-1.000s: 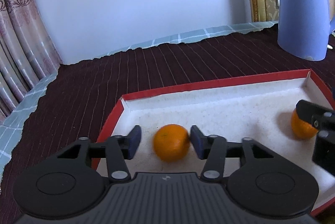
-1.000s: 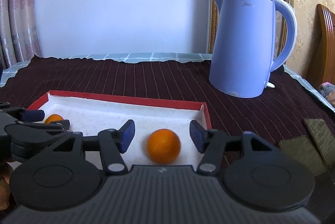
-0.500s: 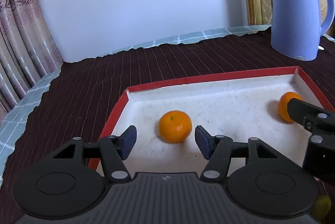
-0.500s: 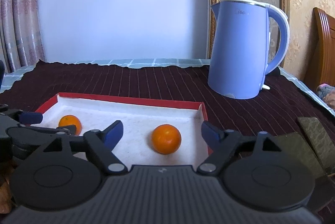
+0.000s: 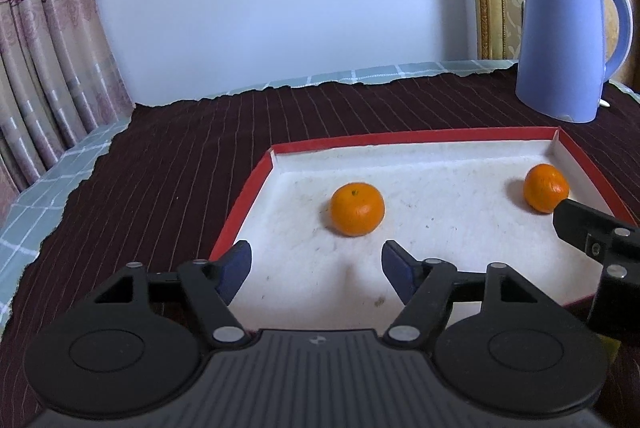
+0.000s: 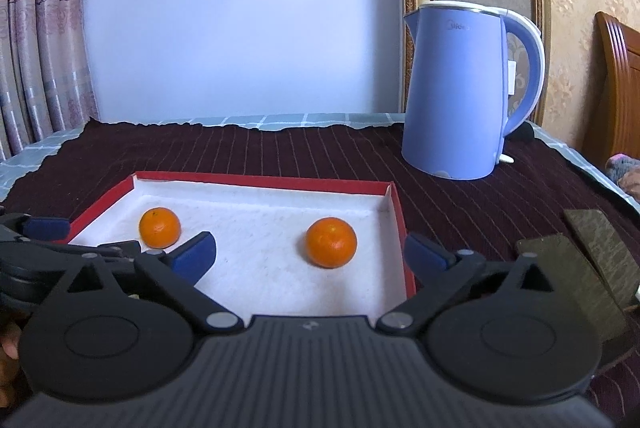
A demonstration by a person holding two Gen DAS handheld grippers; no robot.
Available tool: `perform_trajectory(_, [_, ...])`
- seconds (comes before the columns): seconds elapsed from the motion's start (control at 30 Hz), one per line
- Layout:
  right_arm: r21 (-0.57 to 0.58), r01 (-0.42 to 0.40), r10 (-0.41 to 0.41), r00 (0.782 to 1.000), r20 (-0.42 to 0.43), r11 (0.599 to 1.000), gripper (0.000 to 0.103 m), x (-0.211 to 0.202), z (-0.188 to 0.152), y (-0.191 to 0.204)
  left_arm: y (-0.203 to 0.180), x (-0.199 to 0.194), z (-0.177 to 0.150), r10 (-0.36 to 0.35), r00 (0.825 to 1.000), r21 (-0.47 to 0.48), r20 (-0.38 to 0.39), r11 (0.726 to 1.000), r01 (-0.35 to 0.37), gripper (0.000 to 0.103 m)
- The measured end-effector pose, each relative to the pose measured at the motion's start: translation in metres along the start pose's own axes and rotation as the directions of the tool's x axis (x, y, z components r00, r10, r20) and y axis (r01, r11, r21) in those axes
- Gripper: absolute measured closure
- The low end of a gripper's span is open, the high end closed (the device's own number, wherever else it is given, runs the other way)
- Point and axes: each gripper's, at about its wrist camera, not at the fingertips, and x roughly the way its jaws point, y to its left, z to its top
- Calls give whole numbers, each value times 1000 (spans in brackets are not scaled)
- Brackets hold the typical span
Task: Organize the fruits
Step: 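Withdraw both open tools from the tray back toward the fruit row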
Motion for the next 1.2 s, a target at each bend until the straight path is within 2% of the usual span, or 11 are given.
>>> perform_trajectory(0.5, [23, -27, 26, 1000, 13, 999, 0, -27, -17, 4, 10, -18, -17, -19, 1000, -26, -1, 999, 19, 31])
perform_trajectory(1.2, [34, -39, 39, 999, 9, 999, 0, -46, -40, 3, 25, -30, -34, -11, 1000, -54, 3, 998, 11, 31])
